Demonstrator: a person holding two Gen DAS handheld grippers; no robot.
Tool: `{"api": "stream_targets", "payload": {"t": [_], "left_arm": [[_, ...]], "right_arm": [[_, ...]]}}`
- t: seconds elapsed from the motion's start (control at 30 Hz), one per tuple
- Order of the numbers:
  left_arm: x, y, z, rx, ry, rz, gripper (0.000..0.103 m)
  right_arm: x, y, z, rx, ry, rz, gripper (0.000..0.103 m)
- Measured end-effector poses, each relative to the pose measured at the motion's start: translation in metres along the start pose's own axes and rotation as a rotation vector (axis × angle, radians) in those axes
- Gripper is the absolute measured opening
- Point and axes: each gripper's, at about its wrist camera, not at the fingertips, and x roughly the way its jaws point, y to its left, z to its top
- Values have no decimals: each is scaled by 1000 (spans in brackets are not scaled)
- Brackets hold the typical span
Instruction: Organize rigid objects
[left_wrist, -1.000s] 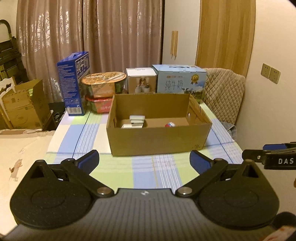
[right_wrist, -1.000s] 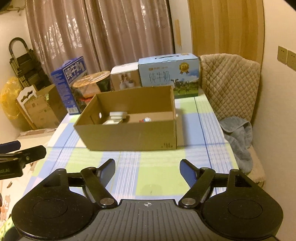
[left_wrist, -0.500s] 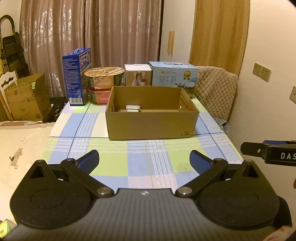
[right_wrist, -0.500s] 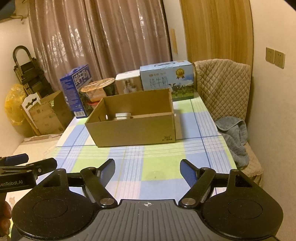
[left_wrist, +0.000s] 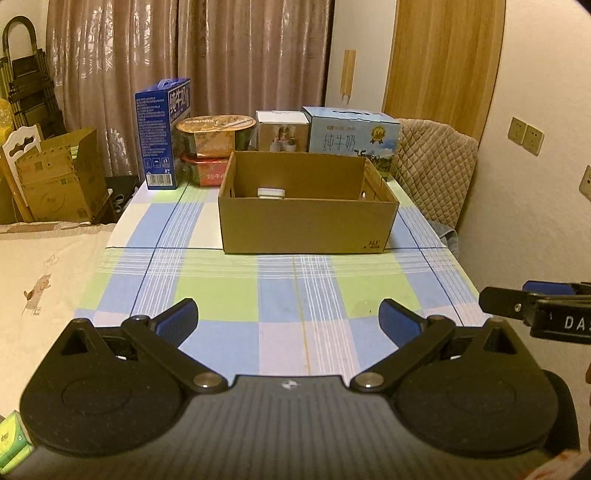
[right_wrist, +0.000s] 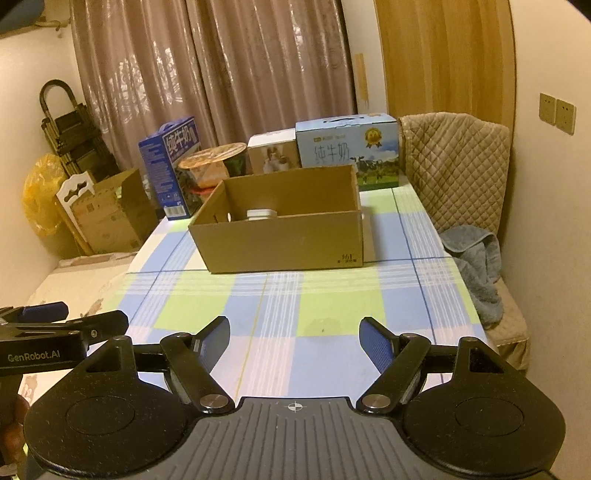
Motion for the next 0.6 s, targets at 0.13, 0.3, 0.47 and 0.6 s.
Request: {"api": "stream_targets", "payload": {"t": [0.13, 0.3, 0.47, 0.6], "left_arm": [[-1, -1, -2, -10, 10, -7, 102], [-1, -5, -3, -6, 10, -9, 102], [-2, -7, -6, 2, 13, -14, 102], [0, -10, -9, 7, 23, -20, 102]], "right_arm": [[-2, 2, -6, -10, 0, -7, 74], [-7, 3, -10, -24, -10, -17, 74], [-9, 4, -13, -32, -10, -26, 74], [-9, 4, -15, -39, -10, -32, 74]]}}
